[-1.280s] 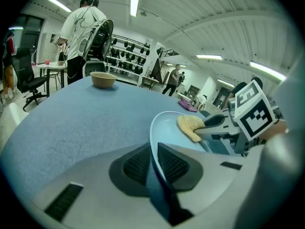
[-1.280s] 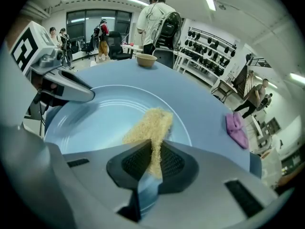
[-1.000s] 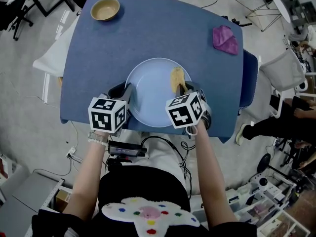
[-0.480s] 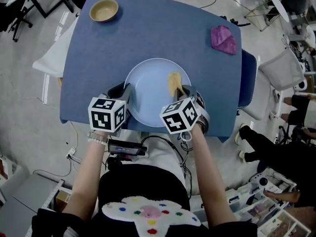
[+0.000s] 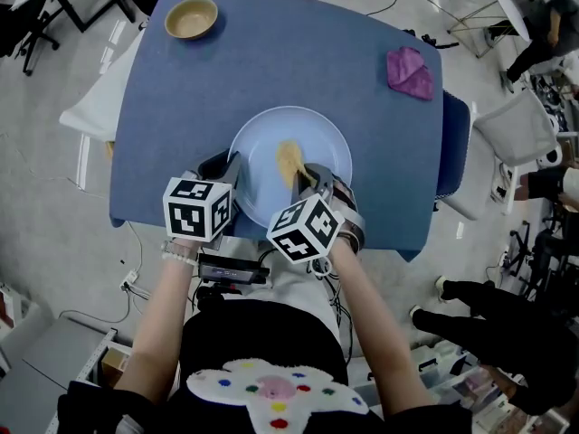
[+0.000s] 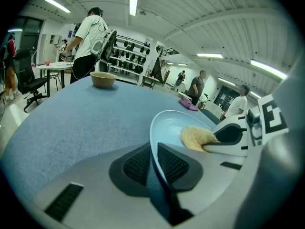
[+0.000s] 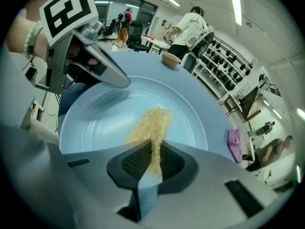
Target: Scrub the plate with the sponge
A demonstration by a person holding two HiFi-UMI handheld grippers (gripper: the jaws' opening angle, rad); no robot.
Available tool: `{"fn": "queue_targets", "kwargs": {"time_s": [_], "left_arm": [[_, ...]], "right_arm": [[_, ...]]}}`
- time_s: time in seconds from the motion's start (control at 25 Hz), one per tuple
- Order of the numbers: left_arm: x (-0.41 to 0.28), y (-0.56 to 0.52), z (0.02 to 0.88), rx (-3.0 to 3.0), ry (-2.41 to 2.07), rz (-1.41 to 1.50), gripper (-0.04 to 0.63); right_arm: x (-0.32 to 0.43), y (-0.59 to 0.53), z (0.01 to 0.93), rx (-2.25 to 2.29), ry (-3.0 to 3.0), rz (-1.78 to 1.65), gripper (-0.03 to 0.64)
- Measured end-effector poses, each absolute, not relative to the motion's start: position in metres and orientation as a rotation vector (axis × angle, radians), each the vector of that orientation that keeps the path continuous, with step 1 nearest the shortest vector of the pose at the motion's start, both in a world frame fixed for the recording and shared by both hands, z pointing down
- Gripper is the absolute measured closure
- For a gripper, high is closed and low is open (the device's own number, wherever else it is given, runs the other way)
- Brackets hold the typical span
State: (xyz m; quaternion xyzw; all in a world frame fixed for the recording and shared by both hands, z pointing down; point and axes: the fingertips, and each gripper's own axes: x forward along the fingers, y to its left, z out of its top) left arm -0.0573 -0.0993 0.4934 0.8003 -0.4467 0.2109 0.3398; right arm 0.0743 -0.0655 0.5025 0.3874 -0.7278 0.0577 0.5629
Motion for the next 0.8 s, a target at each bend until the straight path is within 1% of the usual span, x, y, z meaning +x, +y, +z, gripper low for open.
{"fn": "queue_targets", "kwargs": {"time_s": [0.24, 0.48, 0.64, 0.8], "left_arm": [[-0.060, -0.098, 0.493, 2.083, -1.165, 0.547, 0.540], [-0.060, -0.100, 0.493, 2.077, -1.172, 0.546, 0.541], [-0.061, -0.099, 0.494, 2.077, -1.176, 0.548, 0.541], [-0.060, -0.099, 0.494, 2.075, -1.180, 0.549, 0.541]], "right_arm": [[0.032, -0.046, 0.502, 0.802, -1.790, 0.084, 0.577], [0.007, -0.025, 0.502, 0.659, -1.873, 0.064, 0.577], [0.003, -0.011, 0.503, 0.592, -1.906, 0.081, 0.576], [0.017, -0.005, 0.504, 0.568, -1.902, 0.104, 0.575]]}}
